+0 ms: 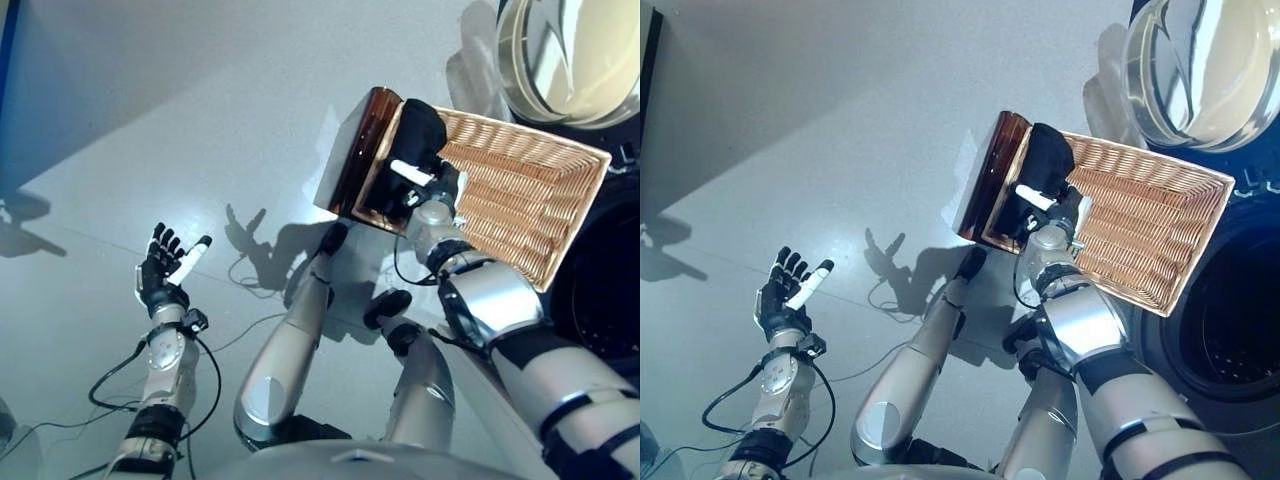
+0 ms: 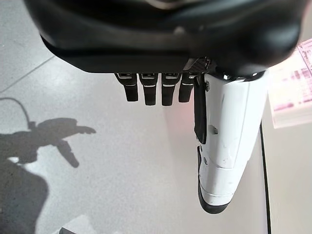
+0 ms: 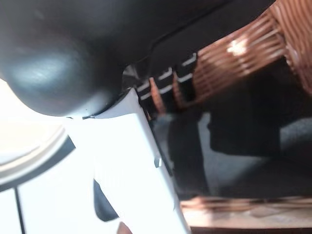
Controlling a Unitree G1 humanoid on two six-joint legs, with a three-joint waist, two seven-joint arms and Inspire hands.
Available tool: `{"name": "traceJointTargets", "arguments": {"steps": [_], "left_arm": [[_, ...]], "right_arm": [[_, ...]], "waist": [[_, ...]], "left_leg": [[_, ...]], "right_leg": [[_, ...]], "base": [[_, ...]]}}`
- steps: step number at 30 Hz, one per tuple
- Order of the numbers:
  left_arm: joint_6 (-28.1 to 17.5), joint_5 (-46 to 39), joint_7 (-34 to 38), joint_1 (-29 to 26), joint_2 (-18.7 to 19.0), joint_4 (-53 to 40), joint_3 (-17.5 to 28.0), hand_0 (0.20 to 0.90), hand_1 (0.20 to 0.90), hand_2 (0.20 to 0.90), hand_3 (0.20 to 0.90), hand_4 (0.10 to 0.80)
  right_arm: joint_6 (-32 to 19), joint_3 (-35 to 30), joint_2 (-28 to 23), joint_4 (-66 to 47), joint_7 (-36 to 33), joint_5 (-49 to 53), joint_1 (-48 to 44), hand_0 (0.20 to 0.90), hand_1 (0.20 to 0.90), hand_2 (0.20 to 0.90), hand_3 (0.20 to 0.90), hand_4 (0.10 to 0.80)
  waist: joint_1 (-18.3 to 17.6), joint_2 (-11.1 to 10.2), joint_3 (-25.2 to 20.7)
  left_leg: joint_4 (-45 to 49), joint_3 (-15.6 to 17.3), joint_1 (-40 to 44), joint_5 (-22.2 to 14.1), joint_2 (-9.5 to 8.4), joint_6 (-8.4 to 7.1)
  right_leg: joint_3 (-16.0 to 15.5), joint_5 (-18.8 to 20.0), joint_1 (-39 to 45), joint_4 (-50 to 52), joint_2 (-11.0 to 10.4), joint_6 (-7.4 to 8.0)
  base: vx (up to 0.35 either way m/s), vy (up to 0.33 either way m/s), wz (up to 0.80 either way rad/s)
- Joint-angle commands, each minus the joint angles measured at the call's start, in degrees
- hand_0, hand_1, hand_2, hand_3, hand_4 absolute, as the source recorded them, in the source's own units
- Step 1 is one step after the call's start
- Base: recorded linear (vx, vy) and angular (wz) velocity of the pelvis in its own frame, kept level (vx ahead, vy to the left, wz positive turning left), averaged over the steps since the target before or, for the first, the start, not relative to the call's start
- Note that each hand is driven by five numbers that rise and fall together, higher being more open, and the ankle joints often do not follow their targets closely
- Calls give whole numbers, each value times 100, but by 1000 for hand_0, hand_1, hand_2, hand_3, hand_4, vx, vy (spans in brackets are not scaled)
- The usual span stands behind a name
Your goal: Pick up the clothes and place them into the washing machine
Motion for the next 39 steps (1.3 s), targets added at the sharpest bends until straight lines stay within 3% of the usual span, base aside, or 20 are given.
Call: {"name": "traceJointTargets", "arguments": {"steps": [1,14,15,16,17,18,39], "left_arm": [[-503,27,61,224,382,-118,264,900,900,900,900,800],[-486,98,94,168,428,-232,297,900,900,900,900,800],[-489,99,103,162,427,-235,299,900,900,900,900,800],[-492,99,109,156,435,-223,302,900,900,900,900,800],[-494,98,108,152,437,-220,302,900,900,900,900,800],[-484,99,113,146,429,-211,299,900,900,900,900,800],[-491,64,29,366,412,-92,140,900,900,900,900,800]], "right_arm": [[-243,109,-184,-172,-91,-185,-168,900,900,900,900,800],[-191,95,-322,-159,-111,-174,-296,900,900,900,900,800],[-187,91,-325,-158,-122,-186,-308,801,801,801,801,729],[-190,84,-325,-160,-139,-191,-321,521,521,521,521,529],[-190,82,-325,-160,-141,-192,-324,389,389,389,389,435],[-182,77,-328,-150,-150,-212,-317,200,200,200,200,300],[-76,-40,-742,-155,-310,-442,-186,200,200,200,200,300]], "waist": [[107,181,67],[269,243,115],[278,255,115],[285,262,115],[286,260,115],[290,270,115],[39,446,90]], "left_leg": [[232,299,-127,-710,-324,25],[280,201,-299,-705,-411,26],[282,198,-307,-706,-416,27],[293,196,-327,-704,-416,24],[298,195,-332,-705,-417,24],[295,192,-335,-706,-415,28],[380,432,-182,-714,-353,67]], "right_leg": [[10,75,560,-571,163,102],[-113,31,493,-515,105,139],[-119,25,481,-496,103,142],[-115,12,475,-489,99,144],[-115,10,471,-486,98,143],[-112,0,459,-478,93,143],[155,0,466,-331,46,102]], "base": [[0,0,0],[10,-2,3],[20,10,13],[13,7,12],[13,8,9],[14,24,7],[-10,7,0]]}}
